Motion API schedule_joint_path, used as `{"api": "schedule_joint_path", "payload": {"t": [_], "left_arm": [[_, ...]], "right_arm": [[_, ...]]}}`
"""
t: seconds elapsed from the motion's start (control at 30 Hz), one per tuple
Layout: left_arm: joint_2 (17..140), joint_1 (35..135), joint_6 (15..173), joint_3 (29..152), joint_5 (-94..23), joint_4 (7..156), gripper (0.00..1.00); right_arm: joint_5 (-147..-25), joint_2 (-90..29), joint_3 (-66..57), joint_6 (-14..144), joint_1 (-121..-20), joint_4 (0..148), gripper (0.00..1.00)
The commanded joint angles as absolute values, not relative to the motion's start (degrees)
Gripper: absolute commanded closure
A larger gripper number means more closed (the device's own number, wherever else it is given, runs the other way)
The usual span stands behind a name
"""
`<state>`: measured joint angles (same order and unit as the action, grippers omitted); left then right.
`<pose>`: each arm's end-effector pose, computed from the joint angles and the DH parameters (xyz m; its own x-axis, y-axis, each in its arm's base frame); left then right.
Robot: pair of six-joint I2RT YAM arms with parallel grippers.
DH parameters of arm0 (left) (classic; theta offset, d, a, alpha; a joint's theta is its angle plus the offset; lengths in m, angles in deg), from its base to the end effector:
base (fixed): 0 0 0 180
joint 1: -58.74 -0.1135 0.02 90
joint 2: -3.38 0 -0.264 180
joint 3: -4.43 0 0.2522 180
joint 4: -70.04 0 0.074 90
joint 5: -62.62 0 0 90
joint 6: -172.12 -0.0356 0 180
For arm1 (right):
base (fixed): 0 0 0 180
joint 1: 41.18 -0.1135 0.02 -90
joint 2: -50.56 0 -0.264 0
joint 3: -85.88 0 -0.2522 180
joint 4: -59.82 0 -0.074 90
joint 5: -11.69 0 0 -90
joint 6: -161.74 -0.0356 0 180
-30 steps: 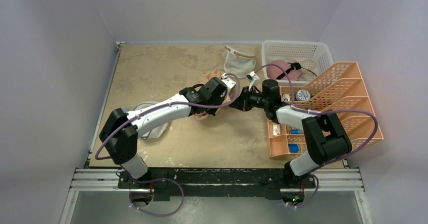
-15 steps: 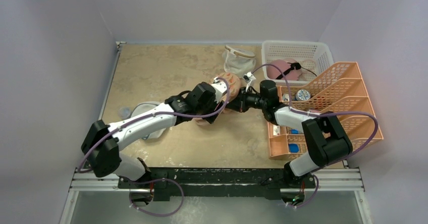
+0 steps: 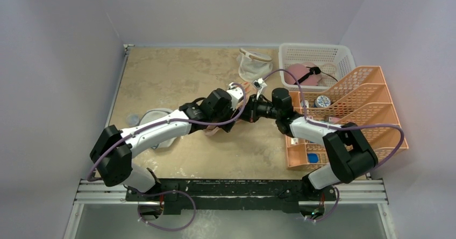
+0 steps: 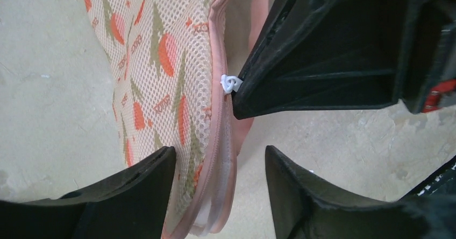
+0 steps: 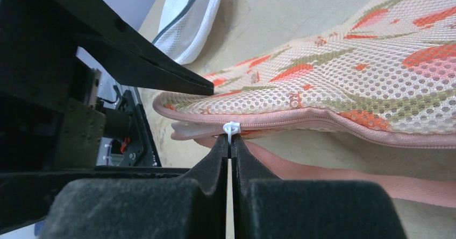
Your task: Unzip the laundry bag and remove the bra
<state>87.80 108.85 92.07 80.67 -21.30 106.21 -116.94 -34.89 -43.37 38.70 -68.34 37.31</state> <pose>0.2095 -0.2448 0.2639 -0.5650 0.4081 -0.7171 0.6262 0.7780 -0.0506 0.2620 0.1594 0.2116 -0.6479 0.1463 -0.7475 -0.6516 0.4017 0.6434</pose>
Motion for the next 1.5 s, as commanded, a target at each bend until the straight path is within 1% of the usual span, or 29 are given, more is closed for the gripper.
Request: {"api": "schedule_joint_path", "payload": {"t": [0.0, 0.1, 0.33, 0.43, 0.57, 0.73, 0.9, 1.0, 1.13, 1.17, 1.3, 1.37, 1.47], "left_arm": [[87.8, 108.5, 92.6, 83.6, -19.1, 106.0, 0.44], [87.9, 108.6, 92.5, 83.6, -16.9, 106.1, 0.62], [88.5, 108.6, 91.7, 83.9, -14.7, 107.5, 0.88], [88.3, 108.6, 91.3, 83.9, -13.1, 107.9, 0.95], [88.0, 108.6, 91.0, 83.5, -12.6, 108.2, 1.00], [87.5, 108.6, 90.6, 83.0, -11.6, 108.3, 1.00], [87.4, 108.6, 90.4, 82.6, -10.7, 108.5, 1.00], [87.5, 108.6, 90.4, 82.3, -10.5, 108.4, 1.00], [87.8, 108.6, 90.1, 82.3, -11.8, 108.3, 1.00], [87.8, 108.6, 89.9, 82.5, -12.7, 108.3, 0.93], [86.1, 108.6, 89.0, 81.8, -18.3, 106.9, 0.57], [84.4, 108.6, 89.0, 81.1, -20.5, 105.7, 0.48], [82.2, 108.6, 89.5, 79.8, -22.2, 103.0, 0.40]], "right_arm": [[-116.1, -31.7, -43.0, 37.9, -68.9, 34.8, 1.00], [-116.0, -31.8, -43.2, 38.0, -69.0, 34.8, 1.00], [-114.7, -32.2, -42.4, 39.8, -69.0, 37.1, 1.00], [-114.4, -32.2, -42.1, 40.3, -68.9, 39.3, 1.00], [-111.1, -32.1, -41.2, 41.6, -68.5, 41.6, 1.00], [-110.6, -32.5, -42.1, 41.7, -64.5, 41.9, 1.00], [-114.4, -35.4, -42.8, 44.0, -56.2, 43.0, 1.00], [-113.0, -35.6, -41.5, 48.2, -55.5, 46.3, 1.00], [-115.2, -33.9, -42.2, 47.2, -56.0, 43.2, 1.00], [-115.5, -33.4, -42.5, 46.7, -56.4, 42.6, 1.00], [-115.3, -32.2, -43.1, 45.1, -58.9, 41.2, 1.00], [-114.7, -32.1, -43.3, 44.3, -60.5, 40.1, 1.00], [-114.2, -32.4, -43.7, 43.0, -62.6, 38.6, 1.00]]}}
